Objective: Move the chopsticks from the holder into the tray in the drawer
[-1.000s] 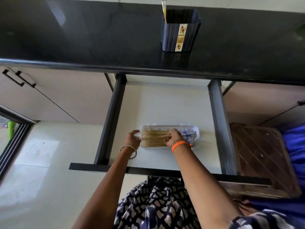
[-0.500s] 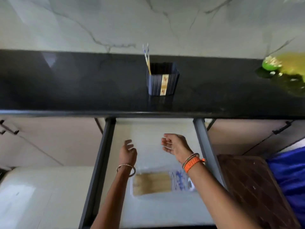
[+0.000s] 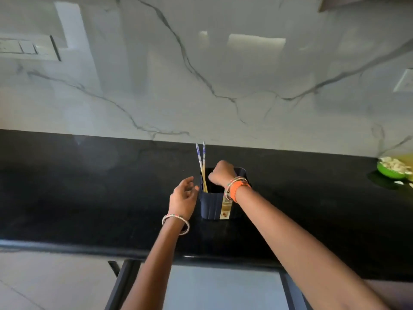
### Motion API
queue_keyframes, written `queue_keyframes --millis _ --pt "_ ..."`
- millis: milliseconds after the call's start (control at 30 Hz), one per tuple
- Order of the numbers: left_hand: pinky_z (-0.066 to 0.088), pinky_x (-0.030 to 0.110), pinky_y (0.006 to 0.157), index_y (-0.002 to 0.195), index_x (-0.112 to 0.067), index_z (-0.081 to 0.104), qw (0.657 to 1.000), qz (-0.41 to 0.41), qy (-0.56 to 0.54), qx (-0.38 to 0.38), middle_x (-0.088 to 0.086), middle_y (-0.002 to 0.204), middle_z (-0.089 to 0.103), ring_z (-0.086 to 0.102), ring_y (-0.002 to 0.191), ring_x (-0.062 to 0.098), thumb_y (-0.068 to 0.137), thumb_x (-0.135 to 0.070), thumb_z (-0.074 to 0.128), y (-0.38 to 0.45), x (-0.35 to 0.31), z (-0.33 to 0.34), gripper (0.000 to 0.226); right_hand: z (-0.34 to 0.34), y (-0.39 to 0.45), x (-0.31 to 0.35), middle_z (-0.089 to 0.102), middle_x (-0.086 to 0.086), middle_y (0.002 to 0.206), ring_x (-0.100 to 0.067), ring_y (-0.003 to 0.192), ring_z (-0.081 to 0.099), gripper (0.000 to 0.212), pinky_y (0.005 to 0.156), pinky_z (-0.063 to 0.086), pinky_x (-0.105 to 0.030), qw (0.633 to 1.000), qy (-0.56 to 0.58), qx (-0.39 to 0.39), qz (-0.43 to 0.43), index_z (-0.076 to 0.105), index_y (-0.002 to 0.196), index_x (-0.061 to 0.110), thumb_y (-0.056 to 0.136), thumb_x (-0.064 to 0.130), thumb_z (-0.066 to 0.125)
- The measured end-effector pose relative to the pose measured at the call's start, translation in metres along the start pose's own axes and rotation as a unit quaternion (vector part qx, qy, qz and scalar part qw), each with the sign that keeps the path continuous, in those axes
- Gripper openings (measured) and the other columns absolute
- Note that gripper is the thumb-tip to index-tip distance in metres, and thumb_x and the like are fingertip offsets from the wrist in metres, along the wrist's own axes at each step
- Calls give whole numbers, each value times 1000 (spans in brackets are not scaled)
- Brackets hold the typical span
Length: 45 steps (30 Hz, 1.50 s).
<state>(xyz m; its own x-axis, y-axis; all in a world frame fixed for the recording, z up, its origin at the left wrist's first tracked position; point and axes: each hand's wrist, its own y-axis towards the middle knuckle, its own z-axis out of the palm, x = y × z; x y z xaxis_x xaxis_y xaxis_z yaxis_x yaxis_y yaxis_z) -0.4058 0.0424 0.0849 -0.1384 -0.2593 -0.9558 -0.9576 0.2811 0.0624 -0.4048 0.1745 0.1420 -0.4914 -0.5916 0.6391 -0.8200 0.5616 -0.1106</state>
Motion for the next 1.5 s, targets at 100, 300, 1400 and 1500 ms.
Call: queue_keyframes --millis 100,300,1400,1500 --pt "46 20 71 122 -16 54 1000 -17 11 17 -1 102 61 58 85 14 91 -18 52 11 8 19 31 23 30 1 64 -15 119 -29 108 63 31 72 45 -26 991 -88 97 -14 61 116 -2 88 12 59" --pt "49 30 65 114 -14 61 1000 -27 11 -2 2 85 65 52 59 5 90 -18 53 19 15 31 26 38 52 -16 67 -16 111 -30 100 67 24 69 47 -27 992 -84 85 -40 66 108 -1 86 6 61" --pt "47 31 64 130 -1 37 929 -363 3 72 26 127 48 49 97 28 87 4 44 -328 182 -71 44 168 -357 -190 42 -15 112 -34 109 48 27 72 61 -34 667 583 -43 462 53 121 -2 94 4 54" --pt "48 25 56 128 -1 42 924 -377 20 68 19 106 52 51 77 19 85 6 43 -328 194 -66 44 181 -362 -185 52 -15 97 -25 87 55 12 76 54 -37 679 559 -31 475 60 95 -8 93 -3 50"
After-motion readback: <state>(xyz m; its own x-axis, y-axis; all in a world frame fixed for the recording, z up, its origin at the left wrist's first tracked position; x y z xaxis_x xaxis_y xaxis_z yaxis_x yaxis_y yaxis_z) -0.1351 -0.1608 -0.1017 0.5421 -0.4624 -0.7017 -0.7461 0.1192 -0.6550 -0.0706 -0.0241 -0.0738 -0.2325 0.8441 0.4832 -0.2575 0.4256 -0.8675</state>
